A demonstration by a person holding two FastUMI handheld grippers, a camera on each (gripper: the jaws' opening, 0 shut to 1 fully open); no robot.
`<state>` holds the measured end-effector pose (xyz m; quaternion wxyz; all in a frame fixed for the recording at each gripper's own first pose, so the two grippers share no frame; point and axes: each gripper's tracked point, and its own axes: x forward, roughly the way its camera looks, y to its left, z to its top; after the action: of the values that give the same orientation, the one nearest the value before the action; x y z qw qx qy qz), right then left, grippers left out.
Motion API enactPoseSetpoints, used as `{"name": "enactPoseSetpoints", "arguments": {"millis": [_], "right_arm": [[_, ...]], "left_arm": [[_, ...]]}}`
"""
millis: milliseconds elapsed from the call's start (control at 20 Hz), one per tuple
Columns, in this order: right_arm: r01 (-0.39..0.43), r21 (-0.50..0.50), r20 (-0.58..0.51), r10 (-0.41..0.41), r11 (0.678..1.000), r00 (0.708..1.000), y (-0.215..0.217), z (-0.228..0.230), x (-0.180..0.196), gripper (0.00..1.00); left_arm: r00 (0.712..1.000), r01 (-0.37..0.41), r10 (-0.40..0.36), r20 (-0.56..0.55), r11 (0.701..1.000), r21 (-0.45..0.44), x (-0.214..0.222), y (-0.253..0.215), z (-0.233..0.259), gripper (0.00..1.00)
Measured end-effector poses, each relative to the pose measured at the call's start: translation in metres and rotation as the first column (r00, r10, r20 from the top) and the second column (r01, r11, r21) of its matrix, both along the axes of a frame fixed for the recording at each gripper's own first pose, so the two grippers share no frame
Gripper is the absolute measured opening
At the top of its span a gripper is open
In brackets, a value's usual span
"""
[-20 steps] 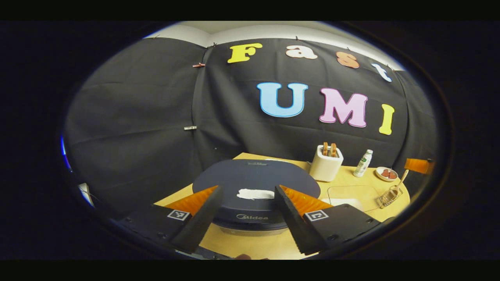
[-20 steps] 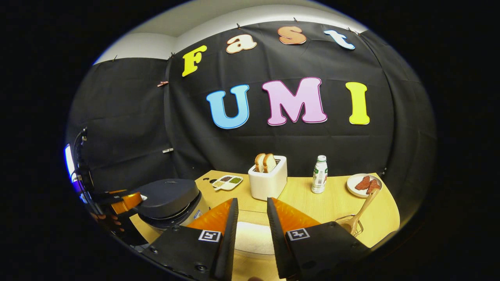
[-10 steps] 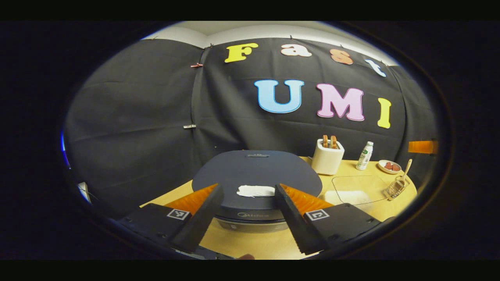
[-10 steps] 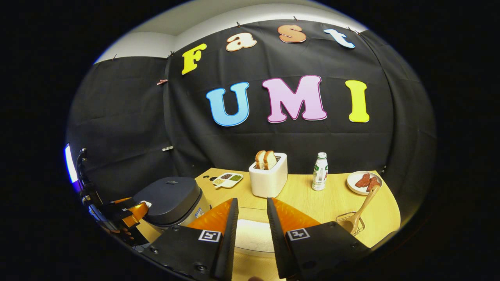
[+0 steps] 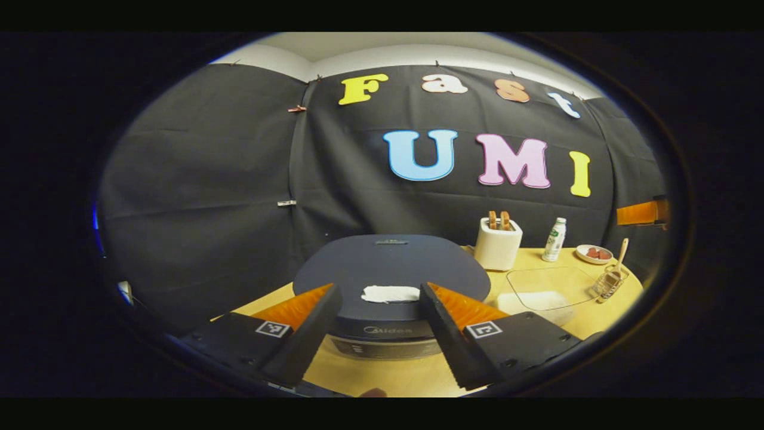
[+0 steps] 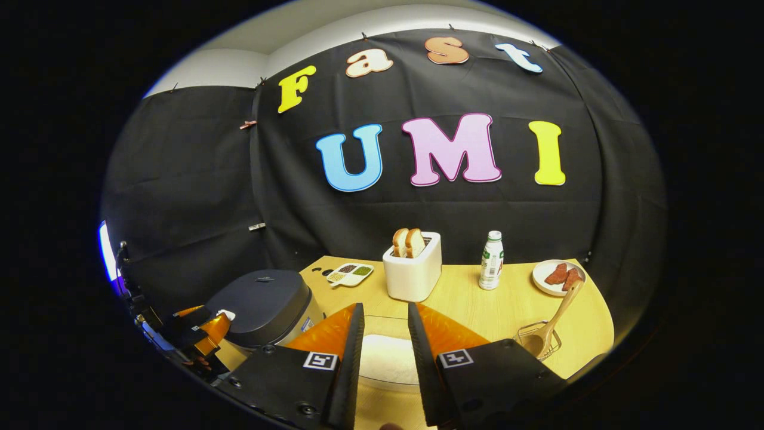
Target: Close the left gripper, press the button to open the rice cooker; take a wooden spoon from the chopstick holder with the right hand, scoop a spoonful of rice and pour it into the rice cooker, then put the wooden spoon back into the chopstick holder.
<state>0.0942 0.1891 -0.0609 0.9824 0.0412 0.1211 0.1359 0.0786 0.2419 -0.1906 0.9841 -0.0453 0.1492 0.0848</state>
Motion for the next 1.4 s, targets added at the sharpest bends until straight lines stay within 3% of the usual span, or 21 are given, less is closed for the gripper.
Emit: {"name": "enactPoseSetpoints", "arguments": {"millis": [350, 400, 500, 550, 650, 1000, 1050, 1150, 1400], "right_arm": [[0.045, 0.007, 0.011, -0.046, 0.999, 0.999, -0.016, 0.005, -0.001, 0.5], [0.052, 0.006, 0.012, -0.053, 0.999, 0.999, -0.018, 0.005, -0.002, 0.51], [0.061, 0.008, 0.012, -0.061, 0.998, 0.998, -0.021, 0.005, -0.003, 0.52], [0.068, 0.006, 0.013, -0.068, 0.998, 0.998, -0.024, 0.005, -0.004, 0.6], [0.09, 0.003, 0.018, -0.09, 0.996, 0.996, -0.03, 0.006, -0.005, 0.68], [0.172, -0.002, 0.036, -0.172, 0.985, 0.984, -0.054, 0.015, -0.015, 0.77], [0.186, -0.009, 0.037, -0.186, 0.983, 0.982, -0.061, 0.015, -0.017, 0.78], [0.2, -0.001, 0.038, -0.2, 0.98, 0.979, -0.066, 0.016, -0.02, 0.82], [0.246, 0.006, 0.032, -0.246, 0.969, 0.969, -0.089, 0.018, -0.03, 0.83]], "left_arm": [[1.0, -0.002, 0.002, 0.03, 1.0, 0.005, 0.005, -0.01, 0.028, 0.88], [0.999, 0.0, -0.001, 0.043, 1.0, 0.004, 0.008, -0.013, 0.037, 0.84], [0.997, 0.001, -0.003, 0.077, 1.0, 0.02, 0.008, -0.019, 0.057, 0.88], [0.996, -0.004, 0.001, 0.095, 1.0, 0.026, 0.008, -0.02, 0.068, 0.88], [0.993, -0.008, 0.005, 0.119, 1.0, 0.024, 0.005, -0.025, 0.085, 0.88], [0.986, -0.011, 0.005, 0.165, 0.999, 0.038, -0.021, -0.063, 0.128, 0.89], [0.986, -0.011, 0.005, 0.168, 0.999, 0.031, -0.025, -0.067, 0.131, 0.93], [0.985, -0.009, 0.006, 0.175, 1.0, 0.013, -0.033, -0.077, 0.139, 0.9], [0.981, -0.005, -0.001, 0.193, 1.0, 0.028, -0.05, -0.097, 0.152, 0.91]]}}
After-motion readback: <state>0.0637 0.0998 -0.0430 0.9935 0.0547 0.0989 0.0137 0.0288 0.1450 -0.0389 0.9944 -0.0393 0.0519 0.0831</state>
